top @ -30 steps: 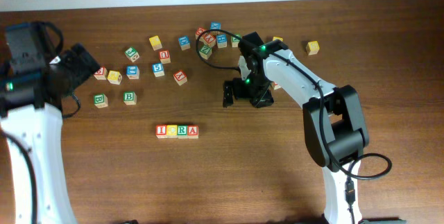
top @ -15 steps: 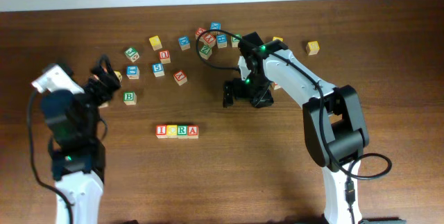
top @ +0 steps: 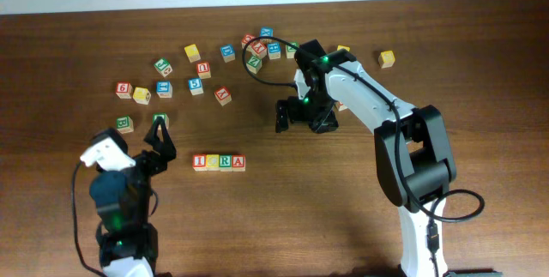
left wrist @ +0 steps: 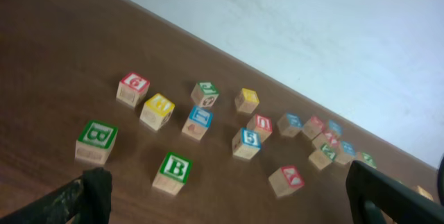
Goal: Spell out ICRA
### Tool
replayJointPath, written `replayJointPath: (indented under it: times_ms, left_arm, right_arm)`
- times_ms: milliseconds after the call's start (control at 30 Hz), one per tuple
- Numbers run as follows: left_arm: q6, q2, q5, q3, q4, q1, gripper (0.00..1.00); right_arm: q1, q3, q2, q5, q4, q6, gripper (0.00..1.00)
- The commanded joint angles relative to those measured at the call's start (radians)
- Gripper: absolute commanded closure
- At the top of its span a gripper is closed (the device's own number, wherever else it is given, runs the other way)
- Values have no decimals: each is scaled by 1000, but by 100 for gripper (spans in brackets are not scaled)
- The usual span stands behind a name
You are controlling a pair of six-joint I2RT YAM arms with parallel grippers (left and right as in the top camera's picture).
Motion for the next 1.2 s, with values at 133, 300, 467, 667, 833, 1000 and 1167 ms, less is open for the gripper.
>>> replayJointPath:
  times_ms: [133, 300, 467, 667, 833, 1000, 1167]
  left_arm:
    - [-12, -132, 3, -166, 85, -3, 1]
    - [-12, -269, -18, -211, 7, -17, 1]
    - [-11, -422, -119, -211, -150, -77, 1]
    - [-11, -645, -156, -211, -372, -105, 1]
    - [23, -858, -164, -211, -513, -105, 1]
    - [66, -874, -167, -211, -513, -127, 1]
    - [193, -874, -167, -211, -513, -171, 1]
  right_arm:
    - [0, 3, 10, 9, 3, -10, 2]
    - [0, 3, 10, 8, 3, -10, 2]
    - [0, 3, 10, 8, 3, -10, 2]
    - [0, 3, 10, 8, 3, -10, 2]
    - [0, 3, 10, 9, 3, -10, 1]
    - [0, 3, 10, 9, 3, -10, 2]
    - [0, 3, 10, 9, 3, -10, 2]
